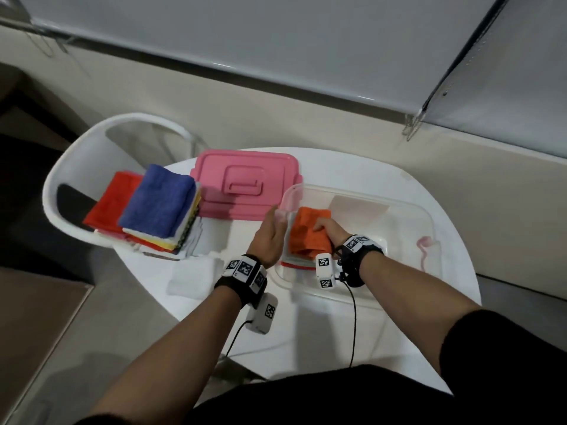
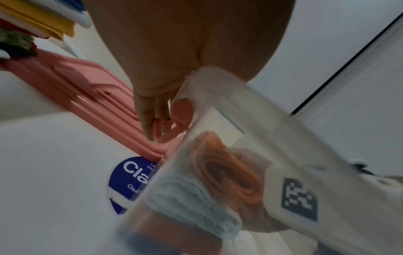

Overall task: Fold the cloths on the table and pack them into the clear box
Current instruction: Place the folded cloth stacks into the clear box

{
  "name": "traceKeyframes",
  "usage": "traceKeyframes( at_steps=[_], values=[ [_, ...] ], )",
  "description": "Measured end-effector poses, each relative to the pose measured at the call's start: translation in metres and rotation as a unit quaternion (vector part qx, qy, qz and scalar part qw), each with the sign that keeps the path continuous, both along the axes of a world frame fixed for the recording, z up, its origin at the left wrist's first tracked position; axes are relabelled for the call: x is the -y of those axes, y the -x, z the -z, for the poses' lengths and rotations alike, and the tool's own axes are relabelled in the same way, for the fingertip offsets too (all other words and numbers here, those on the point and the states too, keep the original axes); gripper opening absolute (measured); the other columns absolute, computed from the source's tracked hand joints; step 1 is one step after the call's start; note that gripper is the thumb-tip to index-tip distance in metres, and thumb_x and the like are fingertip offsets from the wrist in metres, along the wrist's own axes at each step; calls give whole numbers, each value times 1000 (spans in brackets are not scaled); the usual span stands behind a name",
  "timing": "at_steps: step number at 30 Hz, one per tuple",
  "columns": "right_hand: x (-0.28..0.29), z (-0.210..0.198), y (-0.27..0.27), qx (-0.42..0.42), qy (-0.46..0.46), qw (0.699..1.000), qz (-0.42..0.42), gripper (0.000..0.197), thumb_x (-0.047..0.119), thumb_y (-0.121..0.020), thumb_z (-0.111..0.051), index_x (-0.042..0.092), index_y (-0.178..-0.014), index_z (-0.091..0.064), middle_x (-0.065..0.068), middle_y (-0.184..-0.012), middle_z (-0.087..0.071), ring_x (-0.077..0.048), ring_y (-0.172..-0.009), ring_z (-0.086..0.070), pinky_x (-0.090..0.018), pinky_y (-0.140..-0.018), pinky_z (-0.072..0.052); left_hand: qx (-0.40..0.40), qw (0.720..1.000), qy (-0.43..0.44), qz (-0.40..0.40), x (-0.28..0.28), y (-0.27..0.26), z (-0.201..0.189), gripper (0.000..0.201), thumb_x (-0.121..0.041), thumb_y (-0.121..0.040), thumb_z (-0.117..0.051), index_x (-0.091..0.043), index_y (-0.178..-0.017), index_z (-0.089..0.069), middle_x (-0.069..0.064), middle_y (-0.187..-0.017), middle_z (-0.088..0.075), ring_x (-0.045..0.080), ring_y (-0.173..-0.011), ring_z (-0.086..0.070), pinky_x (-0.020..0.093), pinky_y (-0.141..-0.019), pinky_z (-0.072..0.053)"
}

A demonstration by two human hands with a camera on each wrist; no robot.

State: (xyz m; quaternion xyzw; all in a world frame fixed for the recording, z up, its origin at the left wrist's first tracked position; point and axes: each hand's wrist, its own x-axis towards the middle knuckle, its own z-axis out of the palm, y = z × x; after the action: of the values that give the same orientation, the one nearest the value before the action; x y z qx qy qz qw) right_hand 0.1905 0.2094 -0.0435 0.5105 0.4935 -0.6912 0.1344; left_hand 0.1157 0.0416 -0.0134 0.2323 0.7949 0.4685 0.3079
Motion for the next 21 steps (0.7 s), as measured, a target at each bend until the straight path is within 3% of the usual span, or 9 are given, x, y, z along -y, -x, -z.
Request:
traceKeyframes(
  at_steps=[3, 5, 7, 9, 12, 15, 18, 20, 21],
  values=[
    [-9, 37, 5, 8, -11, 1000, -28, 60, 30, -42, -69, 6, -96, -61, -15, -79, -61, -31, -65, -59, -40, -71, -48, -7, 1000, -5, 9, 1, 1, 3, 61, -61, -99, -20, -23, -145, -32, 7, -139, -53, 23, -126, -52, 50, -107, -41],
    [-1, 6, 5, 30, -35, 997, -61, 56, 37, -43, -69, 10, -91, -61, -10, -73, -59, -26, -59, -56, -33, -66, -46, -17, 1000, -3, 4, 1, 0, 4, 67, -64, -95, -20, -23, -146, -31, 8, -140, -52, 24, -127, -51, 50, -107, -41],
    [-1, -18, 3, 57, -89, 990, -97, 48, 43, -56, -69, 12, -92, -63, -7, -74, -63, -24, -58, -57, -24, -55, -45, -21, 1000, 8, -1, 1, -1, 3, 70, -65, -93, -22, -22, -148, -28, 11, -145, -48, 27, -131, -48, 48, -110, -38],
    [-8, -29, -1, 83, -163, 975, -122, 52, 48, -60, -75, 12, -96, -67, -7, -81, -70, -23, -66, -65, -25, -54, -52, -30, 999, 23, -3, 0, -2, 2, 69, -57, -94, -25, -18, -151, -25, 14, -149, -44, 30, -134, -45, 41, -111, -35],
    [-18, -37, -2, 99, -259, 945, -173, 66, 59, -47, -80, 15, -95, -68, -4, -85, -70, -22, -72, -68, -28, -57, -53, -37, 999, 35, -8, 0, -3, -1, 63, -49, -100, -28, -15, -152, -23, 16, -150, -42, 32, -134, -44, 38, -107, -34],
    [-19, -54, 2, 122, -375, 887, -241, 64, 72, -56, -72, 17, -87, -62, -1, -84, -65, -24, -75, -65, -26, -60, -44, -46, 998, 41, -16, -1, -3, 2, 56, -42, -104, -31, -14, -152, -23, 17, -149, -43, 34, -134, -45, 37, -106, -35],
    [-16, -66, 7, 73, -486, 819, -297, 33, 53, -75, -67, 21, -82, -59, 3, -87, -64, -25, -87, -62, -29, -69, -41, -47, 997, 50, -18, -2, -3, 2, 54, -40, -105, -32, -15, -152, -24, 18, -145, -47, 34, -130, -49, 35, -104, -36],
    [-8, -67, 10, 6, -465, 816, -343, 18, 39, -76, -70, 25, -86, -63, 7, -90, -66, -21, -91, -64, -29, -73, -46, -51, 997, 52, -18, -2, -4, 2, 55, -42, -105, -32, -15, -151, -25, 19, -143, -49, 35, -128, -50, 36, -103, -37],
    [-5, -65, 11, -12, -442, 807, -391, 22, 35, -74, -72, 28, -94, -65, 7, -93, -66, -21, -92, -64, -31, -76, -49, -54, 997, 53, -16, -2, -3, 2, 55, -42, -104, -32, -14, -151, -25, 19, -143, -49, 36, -127, -51, 37, -103, -38]
  ],
)
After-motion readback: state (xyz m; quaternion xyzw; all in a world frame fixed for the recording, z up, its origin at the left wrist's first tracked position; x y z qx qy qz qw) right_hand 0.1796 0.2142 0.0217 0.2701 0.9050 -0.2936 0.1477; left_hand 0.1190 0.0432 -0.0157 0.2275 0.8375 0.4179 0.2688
